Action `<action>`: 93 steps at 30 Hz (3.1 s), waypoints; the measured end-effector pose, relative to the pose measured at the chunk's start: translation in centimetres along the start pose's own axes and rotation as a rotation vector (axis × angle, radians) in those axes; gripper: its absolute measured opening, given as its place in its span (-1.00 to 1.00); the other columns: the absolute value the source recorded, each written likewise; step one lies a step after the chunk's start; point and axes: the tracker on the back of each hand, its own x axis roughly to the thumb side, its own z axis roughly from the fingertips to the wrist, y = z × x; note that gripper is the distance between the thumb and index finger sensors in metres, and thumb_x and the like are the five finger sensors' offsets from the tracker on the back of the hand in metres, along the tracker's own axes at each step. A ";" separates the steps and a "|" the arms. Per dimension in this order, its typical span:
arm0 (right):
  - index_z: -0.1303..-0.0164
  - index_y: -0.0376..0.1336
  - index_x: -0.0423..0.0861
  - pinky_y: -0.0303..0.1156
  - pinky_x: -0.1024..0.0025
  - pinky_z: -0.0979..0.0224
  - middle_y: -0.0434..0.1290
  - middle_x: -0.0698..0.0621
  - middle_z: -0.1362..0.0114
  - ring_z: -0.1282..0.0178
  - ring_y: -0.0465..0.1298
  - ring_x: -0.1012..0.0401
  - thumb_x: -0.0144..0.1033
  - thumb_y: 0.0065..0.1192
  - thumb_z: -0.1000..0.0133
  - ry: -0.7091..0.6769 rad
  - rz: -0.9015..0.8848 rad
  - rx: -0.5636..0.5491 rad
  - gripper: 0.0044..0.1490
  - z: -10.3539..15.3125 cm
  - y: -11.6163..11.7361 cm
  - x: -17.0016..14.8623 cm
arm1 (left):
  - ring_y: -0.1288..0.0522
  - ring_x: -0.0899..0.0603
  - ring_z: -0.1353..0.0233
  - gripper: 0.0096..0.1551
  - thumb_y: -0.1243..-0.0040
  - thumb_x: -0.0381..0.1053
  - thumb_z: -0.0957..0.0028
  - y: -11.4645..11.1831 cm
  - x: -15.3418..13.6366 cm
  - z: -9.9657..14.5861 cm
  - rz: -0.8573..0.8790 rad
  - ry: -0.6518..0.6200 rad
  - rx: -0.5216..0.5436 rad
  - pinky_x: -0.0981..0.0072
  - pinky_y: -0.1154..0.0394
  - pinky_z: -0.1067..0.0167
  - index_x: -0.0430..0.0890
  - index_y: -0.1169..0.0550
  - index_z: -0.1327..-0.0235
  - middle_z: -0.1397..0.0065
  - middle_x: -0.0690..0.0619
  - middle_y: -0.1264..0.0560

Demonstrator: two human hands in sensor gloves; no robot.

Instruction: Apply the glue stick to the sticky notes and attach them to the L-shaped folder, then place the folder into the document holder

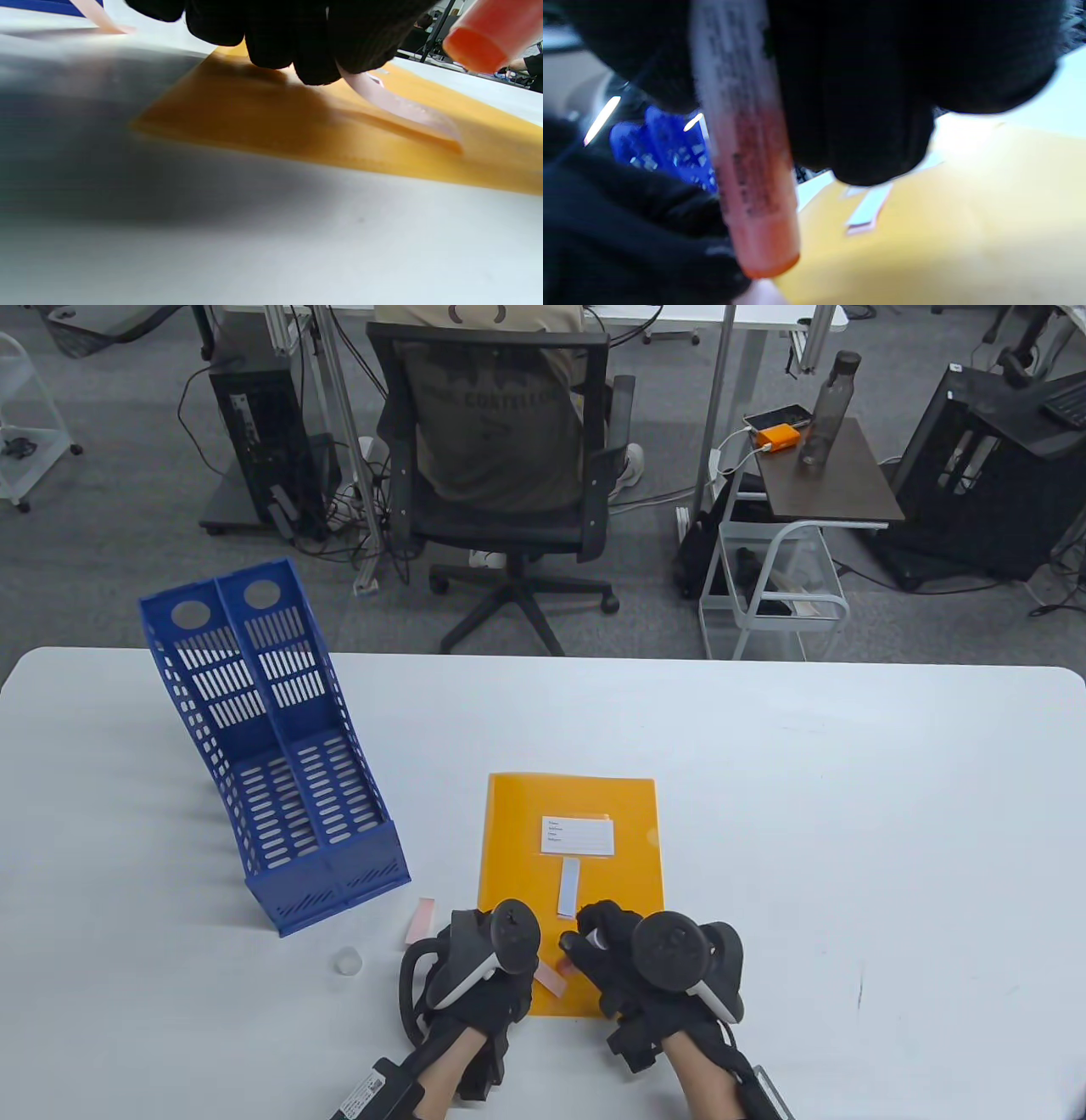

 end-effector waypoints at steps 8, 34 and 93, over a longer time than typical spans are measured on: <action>-0.04 0.48 -0.27 0.61 0.05 0.19 0.71 -0.21 0.09 0.31 0.73 0.05 0.10 0.40 0.00 -0.075 0.137 0.039 -0.28 0.0 2.0 2.3 | -0.20 -0.25 -0.61 -0.56 -0.23 0.10 -0.10 0.0 -0.6 -0.3 0.048 0.002 -0.031 -0.28 -0.15 -0.49 -0.04 -0.57 -0.17 -0.57 -0.01 -0.32; 0.19 0.60 -0.26 0.64 0.14 0.38 0.75 -0.13 0.44 0.60 0.72 0.16 0.13 0.53 0.08 -0.027 0.329 0.014 -0.33 0.2 0.6 2.8 | -0.21 -0.25 -0.60 -0.57 -0.23 0.09 -0.10 -0.3 -0.1 -0.1 -0.013 0.000 0.004 -0.26 -0.17 -0.48 -0.05 -0.55 -0.15 -0.56 0.00 -0.30; -0.41 0.20 -0.51 0.57 -0.13 -0.21 0.49 -0.35 -0.21 -0.11 0.65 -0.09 -0.36 0.51 0.05 0.327 -0.178 -0.050 -0.08 0.3 -2.5 -4.9 | -0.20 -0.26 -0.60 -0.56 -0.22 0.08 -0.10 -0.6 -0.1 0.1 -0.003 -0.001 0.017 -0.28 -0.16 -0.48 -0.07 -0.54 -0.16 -0.56 -0.01 -0.30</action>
